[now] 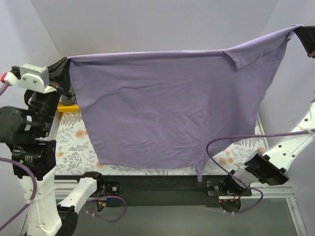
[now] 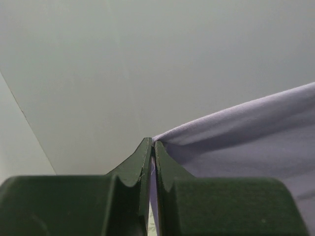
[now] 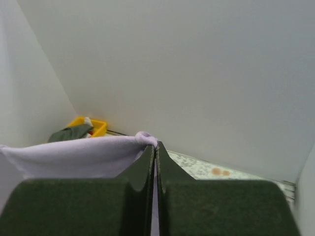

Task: Fold and stack the t-shirts
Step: Flatten the tshirt out

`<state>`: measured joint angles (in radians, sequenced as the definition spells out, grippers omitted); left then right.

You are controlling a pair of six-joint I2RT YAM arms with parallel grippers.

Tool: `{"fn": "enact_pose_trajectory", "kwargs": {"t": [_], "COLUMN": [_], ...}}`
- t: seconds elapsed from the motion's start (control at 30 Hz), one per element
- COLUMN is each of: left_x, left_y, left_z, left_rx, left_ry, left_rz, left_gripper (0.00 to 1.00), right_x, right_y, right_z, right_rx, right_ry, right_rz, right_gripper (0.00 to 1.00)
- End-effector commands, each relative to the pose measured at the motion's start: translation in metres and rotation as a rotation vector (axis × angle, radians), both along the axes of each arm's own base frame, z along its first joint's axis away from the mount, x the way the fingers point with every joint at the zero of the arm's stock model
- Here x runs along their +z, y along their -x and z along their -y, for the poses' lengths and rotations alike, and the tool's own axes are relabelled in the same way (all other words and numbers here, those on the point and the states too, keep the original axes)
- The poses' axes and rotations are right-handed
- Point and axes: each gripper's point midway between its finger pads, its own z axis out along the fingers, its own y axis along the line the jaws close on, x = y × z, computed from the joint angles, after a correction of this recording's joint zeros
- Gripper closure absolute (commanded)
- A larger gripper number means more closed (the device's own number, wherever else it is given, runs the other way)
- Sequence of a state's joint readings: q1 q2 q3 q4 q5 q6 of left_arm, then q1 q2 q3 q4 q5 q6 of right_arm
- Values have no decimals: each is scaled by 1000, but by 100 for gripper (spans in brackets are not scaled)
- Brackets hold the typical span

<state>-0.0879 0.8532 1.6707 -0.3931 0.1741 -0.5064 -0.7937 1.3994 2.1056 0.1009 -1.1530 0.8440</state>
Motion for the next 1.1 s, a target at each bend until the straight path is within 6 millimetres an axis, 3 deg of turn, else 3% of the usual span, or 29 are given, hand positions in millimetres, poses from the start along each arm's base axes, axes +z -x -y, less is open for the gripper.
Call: {"fn": "enact_pose_trajectory", "kwargs": {"t": [0.0, 0.2, 0.3, 0.4, 0.5, 0.53, 0.6, 0.63, 0.73, 0.83, 1.07], "left_x": [2, -13, -18, -20, -18, -15, -12, -8, 6, 23, 47], "left_y": [-3, -20, -28, -31, -31, -29, -27, -24, -8, 14, 58], "left_z": [-8, -13, -16, -17, -16, -16, -15, -14, -9, -5, -2], "left_rx": [36, 73, 93, 101, 99, 97, 87, 78, 43, 9, -32], "left_ry": [32, 46, 40, 30, 31, 36, 37, 43, 44, 50, 63], "left_rz": [-6, -55, -74, -75, -60, -53, -43, -35, 7, 59, 139], "left_gripper": [100, 100, 100, 100, 100, 100, 100, 100, 100, 100, 100], "right_x": [7, -36, -44, -27, -9, 3, 5, 17, 28, 47, 72], "right_y": [-13, -73, -94, -94, -74, -54, -41, -19, 9, 51, 104], "right_z": [-18, -56, -75, -80, -74, -73, -70, -69, -68, -70, -76], "right_rx": [2, 42, 10, -25, -98, -133, -171, -209, -251, -298, -330], "right_ry": [36, 56, 99, 139, 170, 177, 192, 193, 199, 194, 181], "right_rz": [29, -42, -44, 21, 87, 128, 146, 187, 238, 316, 427], "right_gripper": [99, 99, 99, 99, 99, 99, 99, 99, 99, 99, 99]}}
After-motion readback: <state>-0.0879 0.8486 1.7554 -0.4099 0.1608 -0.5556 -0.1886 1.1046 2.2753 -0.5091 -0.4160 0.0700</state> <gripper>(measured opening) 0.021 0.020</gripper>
